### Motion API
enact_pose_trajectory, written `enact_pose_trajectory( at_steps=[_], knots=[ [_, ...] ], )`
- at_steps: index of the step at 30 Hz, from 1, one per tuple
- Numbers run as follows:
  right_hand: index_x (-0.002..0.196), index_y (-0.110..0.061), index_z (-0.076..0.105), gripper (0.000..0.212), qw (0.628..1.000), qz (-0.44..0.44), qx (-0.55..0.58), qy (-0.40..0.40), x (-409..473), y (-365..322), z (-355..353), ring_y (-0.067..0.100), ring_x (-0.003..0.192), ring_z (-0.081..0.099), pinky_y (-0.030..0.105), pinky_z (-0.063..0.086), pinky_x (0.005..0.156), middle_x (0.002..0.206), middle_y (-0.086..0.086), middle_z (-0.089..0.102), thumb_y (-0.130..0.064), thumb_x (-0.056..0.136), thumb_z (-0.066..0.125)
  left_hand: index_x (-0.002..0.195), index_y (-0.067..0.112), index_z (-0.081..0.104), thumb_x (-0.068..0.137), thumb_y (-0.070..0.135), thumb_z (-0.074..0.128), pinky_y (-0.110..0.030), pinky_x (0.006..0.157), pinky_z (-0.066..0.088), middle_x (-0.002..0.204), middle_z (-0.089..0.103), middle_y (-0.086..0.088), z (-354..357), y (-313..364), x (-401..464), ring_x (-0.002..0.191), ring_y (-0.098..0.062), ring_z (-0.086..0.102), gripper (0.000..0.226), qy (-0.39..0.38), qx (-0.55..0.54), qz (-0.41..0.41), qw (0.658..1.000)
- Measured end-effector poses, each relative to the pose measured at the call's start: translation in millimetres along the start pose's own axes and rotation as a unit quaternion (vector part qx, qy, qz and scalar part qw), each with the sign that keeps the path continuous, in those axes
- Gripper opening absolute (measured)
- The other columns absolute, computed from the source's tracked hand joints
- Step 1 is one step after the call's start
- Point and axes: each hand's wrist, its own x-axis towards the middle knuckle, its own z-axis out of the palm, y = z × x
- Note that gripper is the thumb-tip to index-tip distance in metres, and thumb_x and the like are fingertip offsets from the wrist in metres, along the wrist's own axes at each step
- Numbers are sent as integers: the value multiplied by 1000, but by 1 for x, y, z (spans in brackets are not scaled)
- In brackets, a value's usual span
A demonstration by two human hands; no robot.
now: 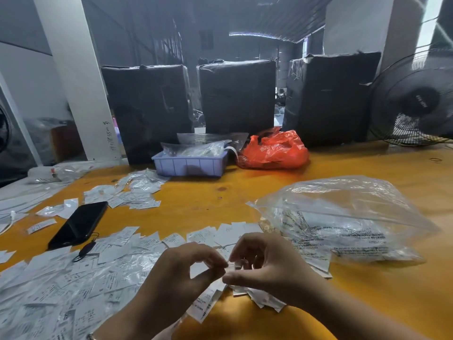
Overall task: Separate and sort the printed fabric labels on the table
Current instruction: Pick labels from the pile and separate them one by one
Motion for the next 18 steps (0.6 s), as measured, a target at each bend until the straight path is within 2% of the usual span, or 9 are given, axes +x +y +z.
enact_pose_trajectory(
  at_steps=[3,6,8,11,15,18],
  knots=[
    [77,-15,69,7,999,-8,-37,27,1,5,3,5,58,54,30,47,57,66,-5,63,-8,77,72,83,33,73,81,18,76,-17,79,50,84,70,23,2,-1,0,87,1,64,14,4,-1,-10,1000],
    [79,-9,70,18,999,7,-6,42,2,8,0,21,62,63,38,56,61,71,4,69,6,81,61,81,32,71,84,13,73,-18,77,52,84,70,22,1,-4,0,86,-2,65,20,26,-21,-22,999],
    [84,-6,70,20,998,0,28,48,3,9,-1,27,66,66,40,58,62,72,9,70,11,82,58,86,34,72,85,11,71,-16,77,52,86,70,21,-1,-7,1,87,-2,66,23,37,-37,-33,998],
    [103,-11,67,25,997,-12,60,53,2,9,1,27,62,67,37,58,62,72,10,71,6,86,59,99,37,71,85,11,72,-17,79,53,90,69,22,-2,-10,-1,90,-1,65,29,0,-51,-47,998],
    [127,-24,58,47,994,-20,85,61,2,9,0,17,54,65,21,49,57,70,8,71,3,88,59,83,36,74,85,11,71,-22,80,55,89,69,18,0,-10,0,90,-5,65,25,-34,-57,-58,996],
    [130,-25,56,50,997,-21,23,70,2,11,1,12,62,65,21,50,63,75,2,71,-1,87,62,79,33,73,85,10,71,-19,77,53,87,69,16,-1,-12,0,89,-5,65,23,-20,-52,-50,997]
  ],
)
